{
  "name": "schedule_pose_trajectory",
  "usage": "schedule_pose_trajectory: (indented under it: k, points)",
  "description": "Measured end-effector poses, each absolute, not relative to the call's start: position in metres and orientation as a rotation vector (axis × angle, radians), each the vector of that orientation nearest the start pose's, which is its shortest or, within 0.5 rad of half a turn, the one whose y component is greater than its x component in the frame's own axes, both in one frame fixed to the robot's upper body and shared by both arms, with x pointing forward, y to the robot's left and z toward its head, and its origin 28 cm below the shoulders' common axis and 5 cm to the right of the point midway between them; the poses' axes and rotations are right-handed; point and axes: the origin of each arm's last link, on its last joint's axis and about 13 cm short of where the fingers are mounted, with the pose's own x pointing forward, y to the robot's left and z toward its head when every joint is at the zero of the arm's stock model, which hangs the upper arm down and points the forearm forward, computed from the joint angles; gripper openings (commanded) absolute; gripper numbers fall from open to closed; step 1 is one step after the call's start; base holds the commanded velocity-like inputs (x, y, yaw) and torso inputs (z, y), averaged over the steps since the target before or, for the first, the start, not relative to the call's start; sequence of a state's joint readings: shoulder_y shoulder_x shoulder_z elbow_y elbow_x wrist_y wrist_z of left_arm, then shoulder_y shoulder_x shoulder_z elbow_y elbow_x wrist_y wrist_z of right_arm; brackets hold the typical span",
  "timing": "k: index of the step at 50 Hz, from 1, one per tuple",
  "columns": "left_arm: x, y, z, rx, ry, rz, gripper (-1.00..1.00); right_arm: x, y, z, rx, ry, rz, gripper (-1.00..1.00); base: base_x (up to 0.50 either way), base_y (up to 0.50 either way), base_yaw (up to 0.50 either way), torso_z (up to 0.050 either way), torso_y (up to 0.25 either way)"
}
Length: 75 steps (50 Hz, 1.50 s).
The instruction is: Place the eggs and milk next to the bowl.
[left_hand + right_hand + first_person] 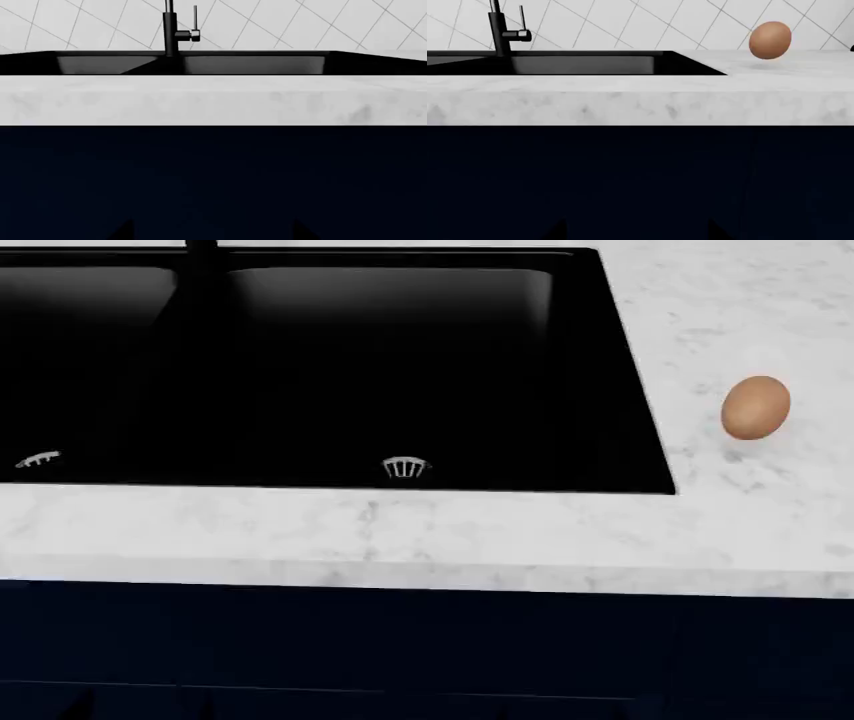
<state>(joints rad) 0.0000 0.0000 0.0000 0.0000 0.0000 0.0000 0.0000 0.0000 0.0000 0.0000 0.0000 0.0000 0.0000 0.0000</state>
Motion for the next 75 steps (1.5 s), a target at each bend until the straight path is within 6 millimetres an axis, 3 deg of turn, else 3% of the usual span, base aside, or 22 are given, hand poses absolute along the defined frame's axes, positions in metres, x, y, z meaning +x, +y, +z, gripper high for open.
schedule_pose_trajectory:
  k: [15, 62, 75]
  points:
    - [0.209, 0.205, 0.015, -0.01, -0.012, -0.024, 1.0, 0.209, -0.096, 0.013, -0.015, 0.007, -0.008, 1.0, 0.0, 0.0, 0.0, 0.002, 0.0]
    - [0.203, 0.209, 0.029, -0.014, -0.052, -0.045, 1.0, 0.203, -0.091, 0.03, -0.019, -0.04, 0.005, 1.0, 0.0, 0.0, 0.0, 0.05, 0.008]
    - [0.211, 0.212, 0.056, 0.017, -0.111, -0.066, 1.0, 0.21, -0.094, 0.051, -0.037, -0.098, 0.0, 1.0, 0.0, 0.0, 0.0, 0.05, 0.008]
